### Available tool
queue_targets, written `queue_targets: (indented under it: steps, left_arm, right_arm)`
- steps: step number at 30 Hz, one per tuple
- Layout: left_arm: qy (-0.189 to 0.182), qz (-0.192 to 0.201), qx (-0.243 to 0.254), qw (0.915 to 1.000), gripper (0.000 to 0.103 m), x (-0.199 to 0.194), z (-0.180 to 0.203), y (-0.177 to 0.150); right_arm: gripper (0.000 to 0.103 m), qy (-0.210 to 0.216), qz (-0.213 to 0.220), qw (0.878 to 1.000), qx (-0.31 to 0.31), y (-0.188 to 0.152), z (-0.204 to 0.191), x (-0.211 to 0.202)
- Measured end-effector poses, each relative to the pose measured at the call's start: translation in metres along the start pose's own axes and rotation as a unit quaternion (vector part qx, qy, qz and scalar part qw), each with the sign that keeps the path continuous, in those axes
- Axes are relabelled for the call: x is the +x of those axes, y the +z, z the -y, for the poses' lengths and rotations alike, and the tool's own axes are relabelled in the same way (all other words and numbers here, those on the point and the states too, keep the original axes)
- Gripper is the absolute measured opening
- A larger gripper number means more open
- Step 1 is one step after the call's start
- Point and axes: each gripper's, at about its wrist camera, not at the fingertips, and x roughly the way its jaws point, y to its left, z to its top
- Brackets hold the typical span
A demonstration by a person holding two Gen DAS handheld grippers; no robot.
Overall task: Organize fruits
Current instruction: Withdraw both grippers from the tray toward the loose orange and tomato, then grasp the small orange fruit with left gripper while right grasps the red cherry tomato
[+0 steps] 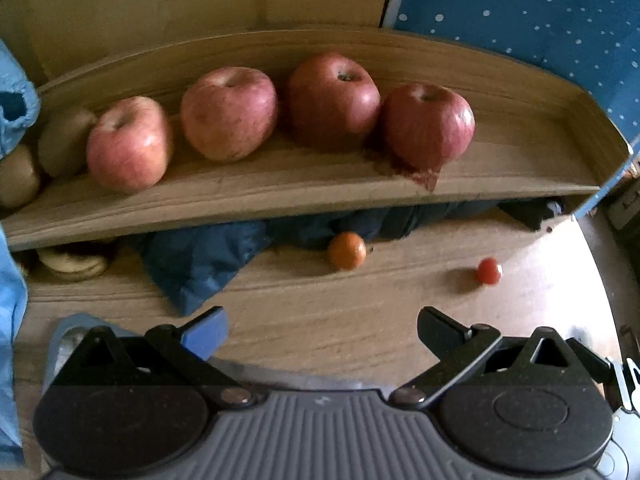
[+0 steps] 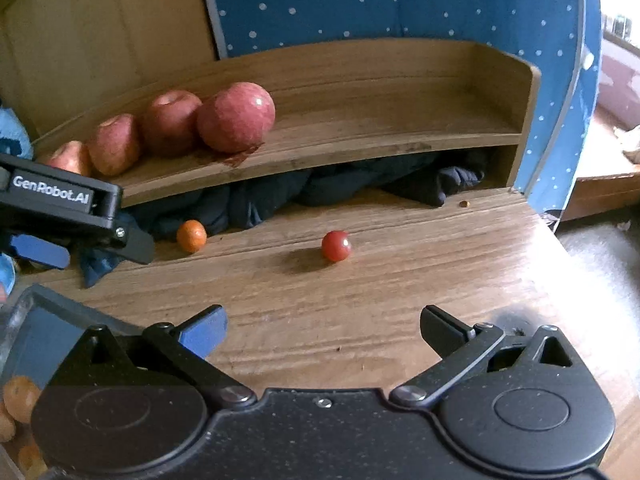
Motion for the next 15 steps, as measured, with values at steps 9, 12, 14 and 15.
queue_targets:
  steps: [9,12,14,15]
  left_arm:
    - [-0.003,-0.01,-0.012,0.9999,0.102,0.028,0.01,0.015]
    - [-0.006,-0.012,-0.006,0.9999,0.102,0.036,0.014,0.02]
    - [-0.006,-0.013,-0.005,0.9999,0.102,0.043,0.015,0.025]
    - [-0.005,-0.014,-0.005,0.9999,0.102,0.046,0.016,0.027]
  right_arm:
    - [0.102,0.026,-0.011,1.0,-0.005,0.024,0.013,0.03]
    - [0.102,0.029,-0.031,0.999,0.015,0.028,0.019,0.041]
    - [0.101,0.029,-0.034,0.999,0.021,0.031,0.023,0.047]
    - [0.1,0.031,-0.033,0.999,0.021,0.032,0.023,0.049]
